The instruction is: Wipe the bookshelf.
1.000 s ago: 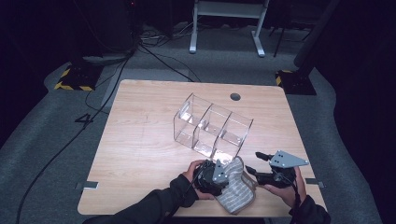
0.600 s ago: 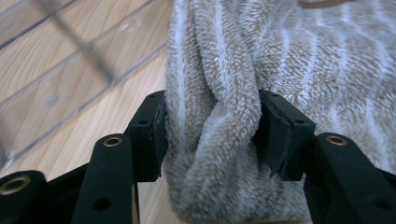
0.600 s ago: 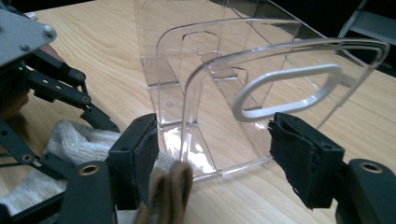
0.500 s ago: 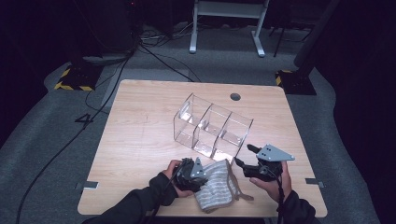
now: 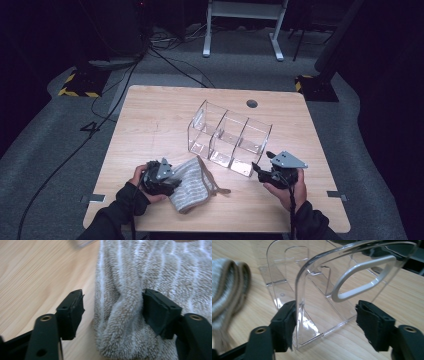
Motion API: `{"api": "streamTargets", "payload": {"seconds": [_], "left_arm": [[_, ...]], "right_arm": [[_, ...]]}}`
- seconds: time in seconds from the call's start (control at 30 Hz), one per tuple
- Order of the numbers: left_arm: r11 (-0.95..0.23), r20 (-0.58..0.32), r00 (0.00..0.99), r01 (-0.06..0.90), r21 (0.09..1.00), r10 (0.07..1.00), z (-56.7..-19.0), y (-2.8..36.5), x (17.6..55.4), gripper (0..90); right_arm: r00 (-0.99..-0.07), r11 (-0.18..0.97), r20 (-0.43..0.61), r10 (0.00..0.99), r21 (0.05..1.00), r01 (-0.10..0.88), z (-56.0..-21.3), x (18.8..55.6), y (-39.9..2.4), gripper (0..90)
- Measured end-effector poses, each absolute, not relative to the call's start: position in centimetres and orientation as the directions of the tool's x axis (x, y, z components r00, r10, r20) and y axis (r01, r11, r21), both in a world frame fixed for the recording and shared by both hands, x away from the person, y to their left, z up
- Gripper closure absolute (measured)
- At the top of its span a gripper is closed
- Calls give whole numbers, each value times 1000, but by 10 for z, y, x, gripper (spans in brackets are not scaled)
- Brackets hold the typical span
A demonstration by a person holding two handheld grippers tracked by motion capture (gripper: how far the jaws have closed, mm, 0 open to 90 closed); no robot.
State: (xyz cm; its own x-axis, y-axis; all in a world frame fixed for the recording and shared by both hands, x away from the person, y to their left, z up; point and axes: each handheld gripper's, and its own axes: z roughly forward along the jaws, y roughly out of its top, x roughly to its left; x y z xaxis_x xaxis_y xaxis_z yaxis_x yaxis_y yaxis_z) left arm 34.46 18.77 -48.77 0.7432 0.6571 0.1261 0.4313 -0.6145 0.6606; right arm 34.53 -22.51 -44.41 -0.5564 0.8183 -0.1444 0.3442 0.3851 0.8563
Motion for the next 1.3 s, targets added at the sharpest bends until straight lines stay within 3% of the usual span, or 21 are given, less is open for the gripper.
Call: {"api": "streamTargets", "payload": {"seconds": [0.23, 0.3, 0.43, 0.57, 0.77, 1.3], "left_arm": [[-535, 117, 642, 509, 674, 758, -482, 206, 356, 275], [-499, 62, 660, 498, 709, 749, -473, 207, 351, 266], [-534, 74, 706, 457, 712, 704, -466, 188, 340, 241], [-572, 68, 740, 454, 683, 669, -470, 168, 335, 213], [-610, 73, 745, 481, 630, 663, -482, 165, 342, 182], [-624, 65, 744, 506, 595, 665, -484, 174, 354, 182]], "right_arm": [[-524, 364, -137, 841, 859, 360, -446, 357, -244, 547], [-513, 356, -133, 848, 860, 366, -446, 362, -248, 607], [-487, 333, -119, 865, 863, 380, -445, 372, -255, 658], [-457, 292, -83, 886, 864, 409, -446, 386, -263, 674], [-452, 292, -92, 887, 871, 396, -450, 399, -268, 801], [-588, 332, -56, 807, 867, 372, -448, 414, -299, 826]]}}
